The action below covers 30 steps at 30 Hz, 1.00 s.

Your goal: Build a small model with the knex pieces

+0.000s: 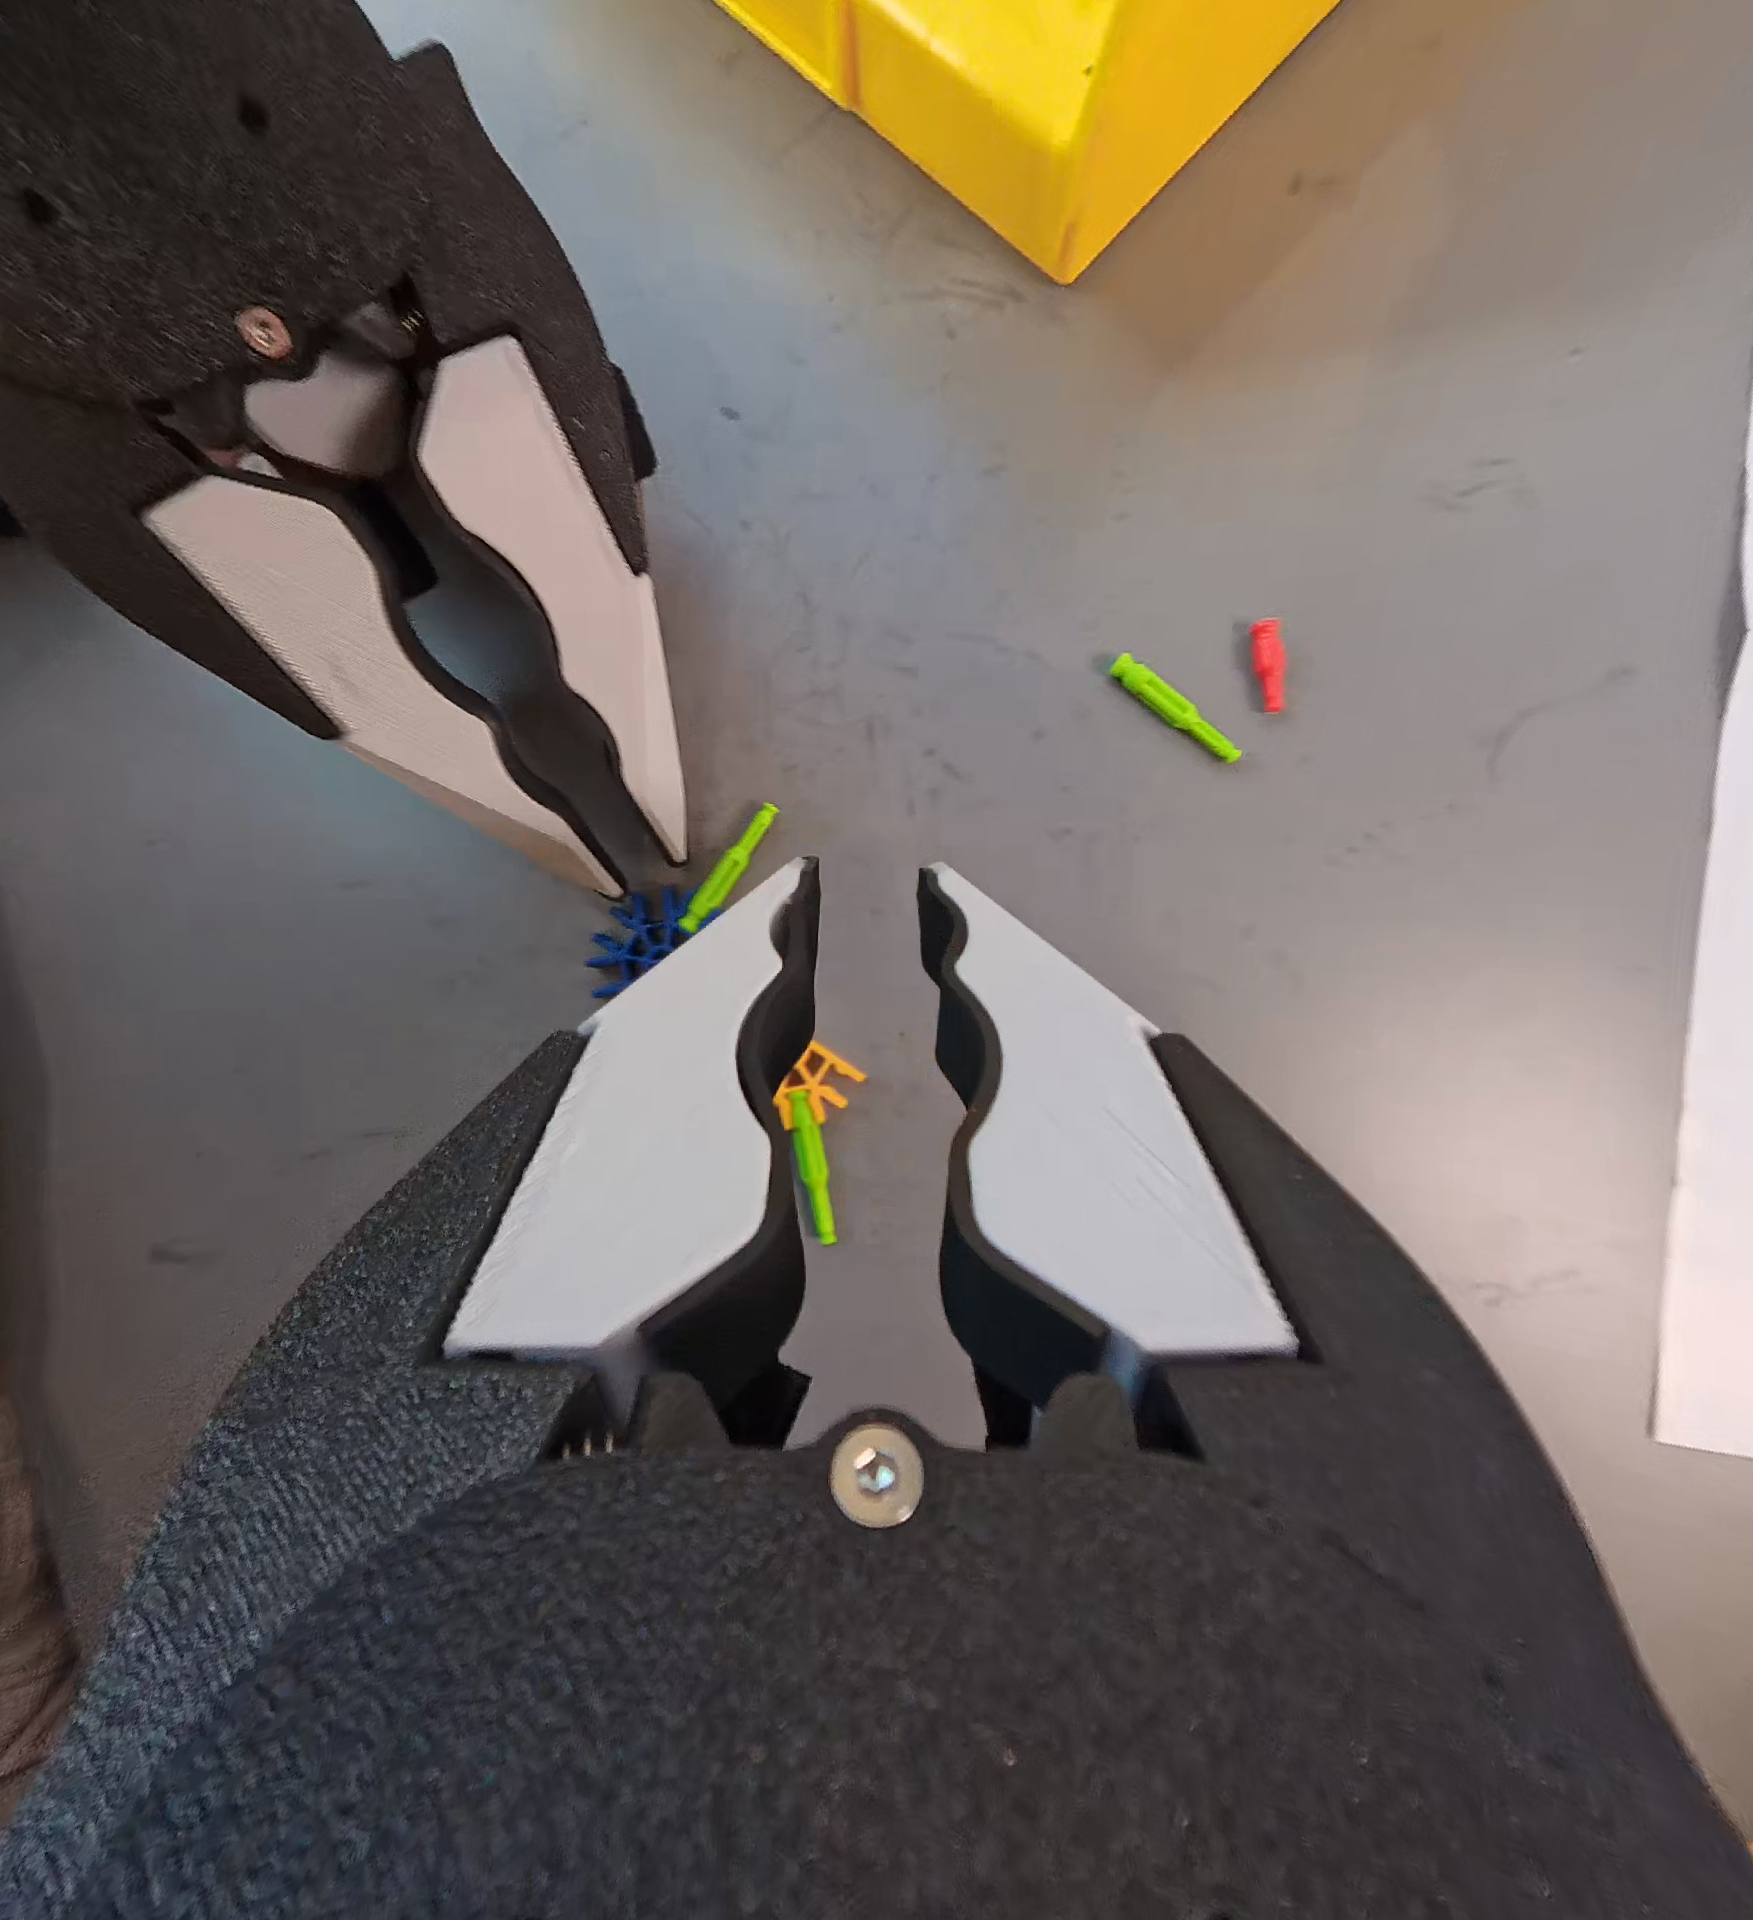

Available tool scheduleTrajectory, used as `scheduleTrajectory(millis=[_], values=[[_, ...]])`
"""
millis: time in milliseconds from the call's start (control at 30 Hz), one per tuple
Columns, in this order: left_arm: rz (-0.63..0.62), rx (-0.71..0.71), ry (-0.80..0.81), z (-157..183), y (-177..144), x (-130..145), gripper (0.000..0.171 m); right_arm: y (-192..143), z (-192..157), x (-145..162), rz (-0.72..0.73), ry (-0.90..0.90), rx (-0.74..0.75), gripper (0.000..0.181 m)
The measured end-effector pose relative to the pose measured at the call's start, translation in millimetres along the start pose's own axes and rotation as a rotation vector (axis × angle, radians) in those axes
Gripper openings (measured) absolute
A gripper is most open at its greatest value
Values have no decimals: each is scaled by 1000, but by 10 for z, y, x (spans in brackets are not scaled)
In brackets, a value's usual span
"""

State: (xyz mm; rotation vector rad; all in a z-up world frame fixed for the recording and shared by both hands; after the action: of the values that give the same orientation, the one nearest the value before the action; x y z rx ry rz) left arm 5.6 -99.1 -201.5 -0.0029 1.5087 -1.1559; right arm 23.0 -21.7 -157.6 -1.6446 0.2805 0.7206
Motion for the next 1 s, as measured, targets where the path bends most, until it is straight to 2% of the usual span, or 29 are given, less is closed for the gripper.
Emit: scheduleTrajectory(millis=[100,267,467,500,633,800,867,933,1000], values=[[62,-12,-36,-77,-98,-68,12,110,254,5,-21,-75,45,19],[137,-147,-102,-394,-255,-92,12,356,605,-163,-39,-176,36,19],[182,-208,-143,-534,-335,-110,12,636,706,-177,-157,-225,-74,14],[188,-212,-143,-540,-343,-117,12,627,677,-186,-151,-226,-93,3],[213,-196,-151,-526,-377,-156,14,491,340,-164,-109,-329,-162,2],[222,-17,-166,-302,-344,-212,23,201,-223,-203,13,-612,-114,3],[219,101,-149,-127,-327,-233,15,120,-374,-190,22,-726,-67,2],[208,126,-119,-45,-309,-237,6,53,-472,-183,30,-797,-33,2],[217,138,-104,10,-303,-262,6,-8,-523,-177,34,-824,-17,2]])
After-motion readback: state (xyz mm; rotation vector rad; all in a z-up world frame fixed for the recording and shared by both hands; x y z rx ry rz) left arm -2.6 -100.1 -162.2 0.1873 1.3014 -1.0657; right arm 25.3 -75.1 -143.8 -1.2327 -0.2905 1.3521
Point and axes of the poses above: each gripper's, where its closed fingertips meet, y out along the fingers, x out of its underside, z = x × y across the jaws, the point moved 3 cm from there along -y, back along the fingers, and after that the axes turned 1 degree about -y, right-handed, at the moved point
